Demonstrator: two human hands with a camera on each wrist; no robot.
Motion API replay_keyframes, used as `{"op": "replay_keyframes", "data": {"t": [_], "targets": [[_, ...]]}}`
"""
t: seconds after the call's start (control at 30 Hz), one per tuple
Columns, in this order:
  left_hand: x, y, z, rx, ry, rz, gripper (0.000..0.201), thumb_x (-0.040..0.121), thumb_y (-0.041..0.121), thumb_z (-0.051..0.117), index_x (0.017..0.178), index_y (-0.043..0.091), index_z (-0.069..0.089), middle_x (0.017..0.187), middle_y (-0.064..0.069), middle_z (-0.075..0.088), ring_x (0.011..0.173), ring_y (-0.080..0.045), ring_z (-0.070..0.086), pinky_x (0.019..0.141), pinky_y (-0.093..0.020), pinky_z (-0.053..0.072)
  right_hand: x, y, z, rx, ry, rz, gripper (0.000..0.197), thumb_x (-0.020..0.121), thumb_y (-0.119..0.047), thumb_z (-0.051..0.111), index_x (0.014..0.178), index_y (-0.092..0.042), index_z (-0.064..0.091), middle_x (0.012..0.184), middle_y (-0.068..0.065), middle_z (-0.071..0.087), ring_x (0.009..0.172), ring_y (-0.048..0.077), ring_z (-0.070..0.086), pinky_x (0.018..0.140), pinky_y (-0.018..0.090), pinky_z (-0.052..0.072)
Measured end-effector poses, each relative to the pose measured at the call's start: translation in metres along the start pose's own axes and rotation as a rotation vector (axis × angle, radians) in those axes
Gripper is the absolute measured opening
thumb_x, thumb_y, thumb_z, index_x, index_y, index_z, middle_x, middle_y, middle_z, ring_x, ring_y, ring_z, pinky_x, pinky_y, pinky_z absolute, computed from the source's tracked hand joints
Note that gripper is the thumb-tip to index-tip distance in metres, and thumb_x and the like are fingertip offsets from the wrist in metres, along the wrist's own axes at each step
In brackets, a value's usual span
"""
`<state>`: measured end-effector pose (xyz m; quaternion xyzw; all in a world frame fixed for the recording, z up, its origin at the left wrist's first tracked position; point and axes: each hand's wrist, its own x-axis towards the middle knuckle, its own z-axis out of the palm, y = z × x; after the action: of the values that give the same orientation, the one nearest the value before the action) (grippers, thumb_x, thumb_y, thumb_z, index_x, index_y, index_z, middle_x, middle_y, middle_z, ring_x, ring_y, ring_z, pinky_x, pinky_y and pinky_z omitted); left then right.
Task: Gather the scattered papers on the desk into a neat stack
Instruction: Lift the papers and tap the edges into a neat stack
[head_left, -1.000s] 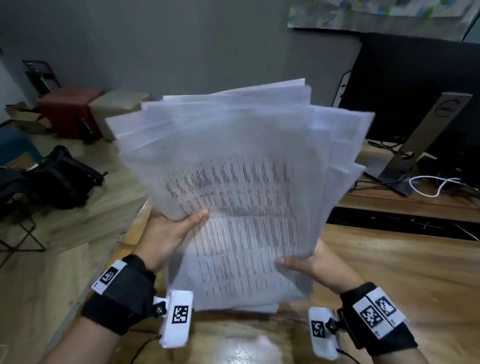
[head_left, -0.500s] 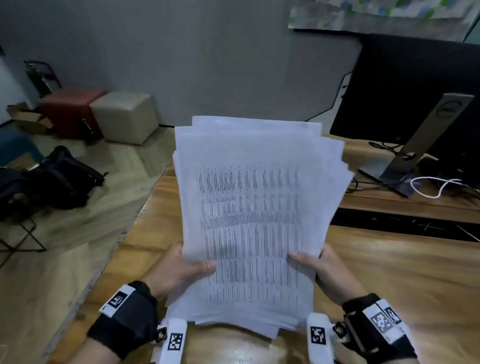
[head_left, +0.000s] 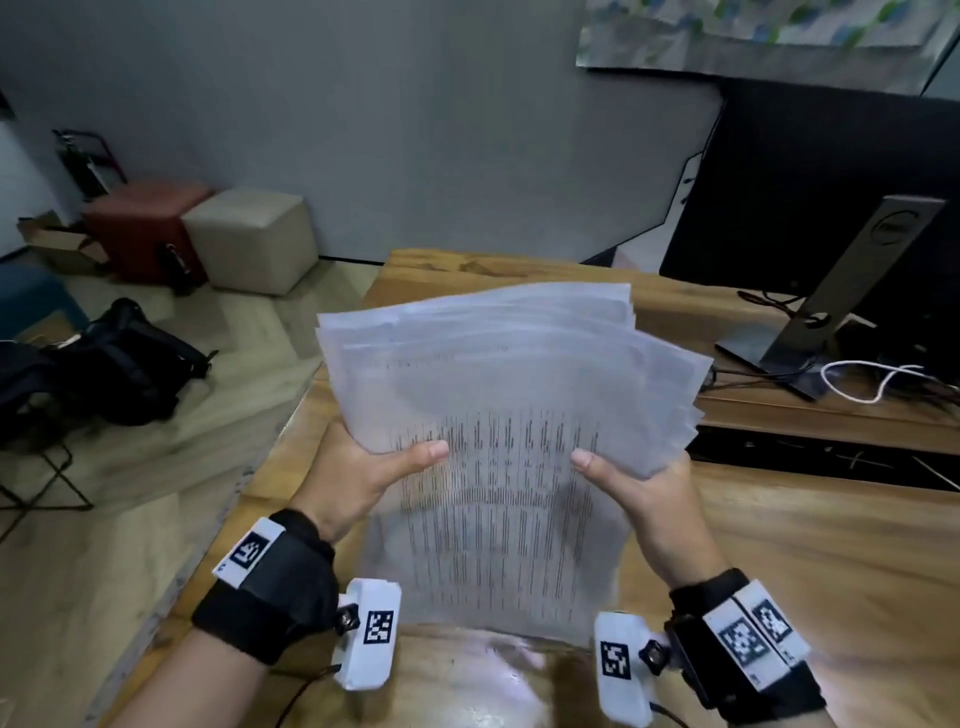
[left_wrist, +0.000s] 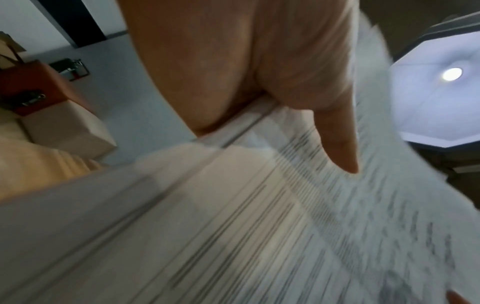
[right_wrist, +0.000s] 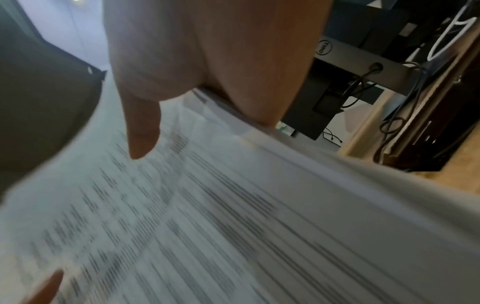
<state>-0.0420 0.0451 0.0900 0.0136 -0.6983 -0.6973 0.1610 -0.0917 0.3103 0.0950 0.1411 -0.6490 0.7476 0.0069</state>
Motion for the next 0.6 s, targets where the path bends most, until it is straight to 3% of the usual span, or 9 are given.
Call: {"op": "replay_keyframes", "data": {"t": [0.1,0.2,0.3,0.4,0.5,0.57,0.6], "targets": [[-0.004,0.000,0.002,-0.041,0.023,0.039,0.051,0.067,0.003,0.087,0.115,0.009,0.069,0.108,0.003,0.079,0.103,-0.013,0.074,0.082,-0.020,0.058,-0.003,-0.004,0.002,0.036,0.007,-0.040,0.038,0.068,-0.006,0.077,0.104,-0.017,0.068,0.099,-0.001,0.078,0.096,0.017,0.073,0.081,0.025,0.057],[-0.008,0.001,0.003,-0.041,0.054,0.046,0.051,0.064,0.007,0.082,0.113,0.006,0.070,0.102,0.007,0.080,0.097,-0.009,0.075,0.079,-0.017,0.057,-0.005,-0.004,0.004,0.052,-0.015,-0.042,0.037,0.075,0.006,0.074,0.104,-0.016,0.067,0.101,0.002,0.078,0.098,0.019,0.073,0.083,0.027,0.058],[-0.013,-0.002,-0.005,-0.005,0.037,0.024,0.049,0.062,0.007,0.087,0.109,0.004,0.072,0.101,0.003,0.081,0.096,-0.013,0.076,0.078,-0.019,0.058,-0.008,-0.003,-0.002,0.063,-0.044,-0.027,0.040,0.070,0.002,0.075,0.107,-0.011,0.066,0.100,0.004,0.077,0.095,0.019,0.073,0.078,0.025,0.058],[-0.021,-0.012,-0.013,0.005,-0.046,-0.032,0.047,0.060,0.005,0.091,0.104,0.007,0.073,0.102,-0.005,0.081,0.098,-0.020,0.076,0.078,-0.024,0.060,-0.018,0.008,-0.010,0.018,-0.132,0.082,0.046,0.067,-0.002,0.075,0.111,-0.009,0.064,0.102,0.004,0.077,0.097,0.018,0.073,0.077,0.023,0.056],[-0.026,-0.021,-0.013,-0.061,-0.086,-0.065,0.063,0.047,0.021,0.097,0.104,0.012,0.072,0.104,-0.007,0.080,0.099,-0.022,0.075,0.078,-0.026,0.061,-0.024,0.020,-0.006,0.000,-0.180,0.198,0.044,0.071,0.001,0.075,0.113,-0.008,0.065,0.104,0.004,0.077,0.101,0.022,0.071,0.076,0.022,0.057],[-0.024,-0.016,-0.010,-0.076,-0.056,-0.049,0.071,0.043,0.035,0.099,0.104,0.011,0.072,0.103,-0.006,0.080,0.098,-0.021,0.075,0.079,-0.026,0.060,-0.023,0.018,-0.002,-0.030,-0.137,0.179,0.041,0.072,0.005,0.076,0.109,-0.012,0.066,0.101,-0.001,0.078,0.099,0.017,0.072,0.076,0.020,0.057],[-0.022,-0.011,-0.008,-0.070,-0.037,-0.024,0.069,0.045,0.034,0.097,0.104,0.009,0.072,0.102,-0.004,0.081,0.097,-0.019,0.076,0.079,-0.025,0.060,-0.021,0.014,-0.001,-0.049,-0.113,0.150,0.042,0.071,0.005,0.077,0.107,-0.014,0.066,0.099,-0.004,0.078,0.097,0.012,0.072,0.076,0.018,0.056]]}}
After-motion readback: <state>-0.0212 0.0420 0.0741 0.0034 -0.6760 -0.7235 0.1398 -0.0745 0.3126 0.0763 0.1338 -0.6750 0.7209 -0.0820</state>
